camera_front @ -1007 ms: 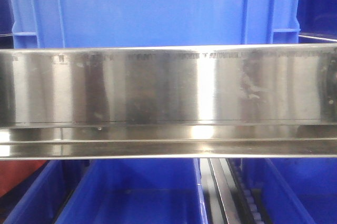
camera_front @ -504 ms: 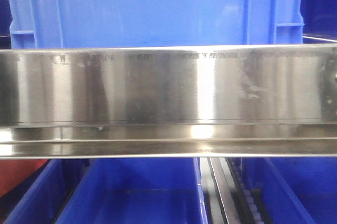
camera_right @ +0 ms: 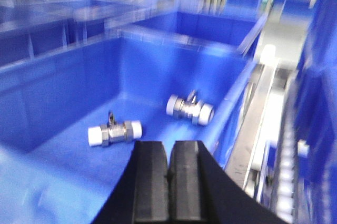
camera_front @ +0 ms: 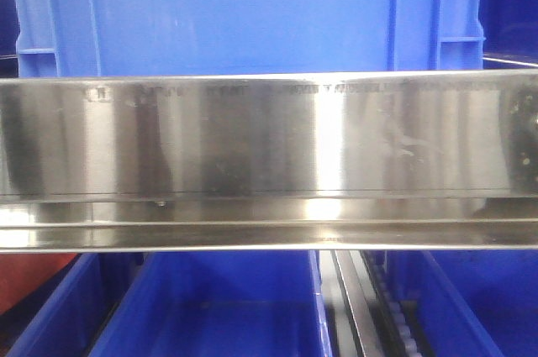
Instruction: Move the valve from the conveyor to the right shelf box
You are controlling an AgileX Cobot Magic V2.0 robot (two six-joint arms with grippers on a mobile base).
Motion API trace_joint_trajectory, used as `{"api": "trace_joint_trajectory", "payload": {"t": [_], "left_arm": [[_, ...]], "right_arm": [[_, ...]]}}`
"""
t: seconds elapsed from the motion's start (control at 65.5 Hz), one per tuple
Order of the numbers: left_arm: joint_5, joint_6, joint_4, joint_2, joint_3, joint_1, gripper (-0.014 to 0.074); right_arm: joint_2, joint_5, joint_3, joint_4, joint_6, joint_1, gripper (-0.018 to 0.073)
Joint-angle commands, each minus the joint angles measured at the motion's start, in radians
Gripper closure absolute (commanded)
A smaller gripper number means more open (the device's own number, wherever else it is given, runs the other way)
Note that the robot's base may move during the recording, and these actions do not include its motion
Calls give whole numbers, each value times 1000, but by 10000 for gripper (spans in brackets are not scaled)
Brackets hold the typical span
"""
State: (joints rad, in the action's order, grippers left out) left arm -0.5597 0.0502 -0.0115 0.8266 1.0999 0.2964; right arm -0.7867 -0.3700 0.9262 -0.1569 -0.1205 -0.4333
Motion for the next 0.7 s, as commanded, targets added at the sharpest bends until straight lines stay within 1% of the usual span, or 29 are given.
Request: {"api": "trace_joint_trajectory", "payload": {"t": [0.0,0.244,0.412,0.565,0.687], "left_arm": [[64,-9,11,-102,-105,-4,707],[162,-9,11,-412,-427,-4,707],[209,-9,11,-584,-602,-4,707],[247,-9,11,-680,-697,-4,707],[234,-9,11,-720,-718,-4,707]], "right_arm": [[97,61,-103,11,-3,2,717],[331,57,-343,11,-3,2,718],[462,57,-467,11,-3,2,718],[508,57,-525,11,-3,2,718],[508,57,-526,11,-3,2,718]]}}
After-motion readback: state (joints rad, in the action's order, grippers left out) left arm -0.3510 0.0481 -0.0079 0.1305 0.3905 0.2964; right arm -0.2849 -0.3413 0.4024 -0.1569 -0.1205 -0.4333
